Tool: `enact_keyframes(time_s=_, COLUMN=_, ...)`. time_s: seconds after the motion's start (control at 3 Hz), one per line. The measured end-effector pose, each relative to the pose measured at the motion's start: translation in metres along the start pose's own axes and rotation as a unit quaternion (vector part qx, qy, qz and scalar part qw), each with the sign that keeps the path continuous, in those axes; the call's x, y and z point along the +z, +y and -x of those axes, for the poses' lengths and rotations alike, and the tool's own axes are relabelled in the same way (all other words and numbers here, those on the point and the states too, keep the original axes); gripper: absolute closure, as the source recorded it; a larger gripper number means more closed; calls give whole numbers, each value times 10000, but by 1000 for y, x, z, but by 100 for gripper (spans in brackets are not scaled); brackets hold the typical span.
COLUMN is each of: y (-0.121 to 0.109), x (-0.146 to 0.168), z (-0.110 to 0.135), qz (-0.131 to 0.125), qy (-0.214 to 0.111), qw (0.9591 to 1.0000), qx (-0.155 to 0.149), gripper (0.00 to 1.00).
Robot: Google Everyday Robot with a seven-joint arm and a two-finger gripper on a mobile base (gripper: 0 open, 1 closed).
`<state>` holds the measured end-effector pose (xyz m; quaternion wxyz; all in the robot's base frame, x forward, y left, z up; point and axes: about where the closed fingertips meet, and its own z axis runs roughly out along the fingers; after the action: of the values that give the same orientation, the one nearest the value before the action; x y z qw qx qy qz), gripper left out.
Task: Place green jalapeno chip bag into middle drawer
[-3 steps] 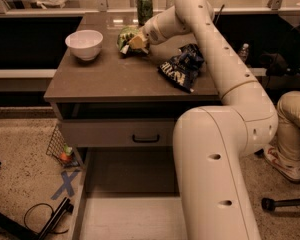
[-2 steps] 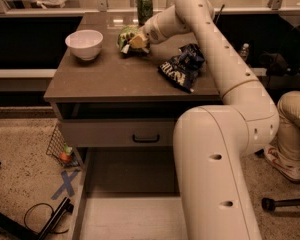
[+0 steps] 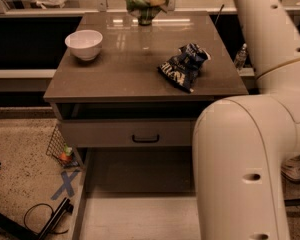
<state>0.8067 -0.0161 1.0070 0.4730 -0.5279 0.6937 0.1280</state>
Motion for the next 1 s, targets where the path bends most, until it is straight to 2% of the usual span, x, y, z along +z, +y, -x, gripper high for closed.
enact_keyframes(time_s=0.33, y=-7, x=-71, z=24, qz=-315, qy=-149, qw=9994, qx=44, gripper=100)
enact_keyframes(time_s=0.67, y=-10, x=-162, z=29, qz=-877, qy=-452, qw=9944, qx=372, gripper=100)
enact_keyframes(time_s=1.0, y=15, x=-249, z=73, qz=-1428, qy=-1152, qw=9813, qx=579, gripper=100)
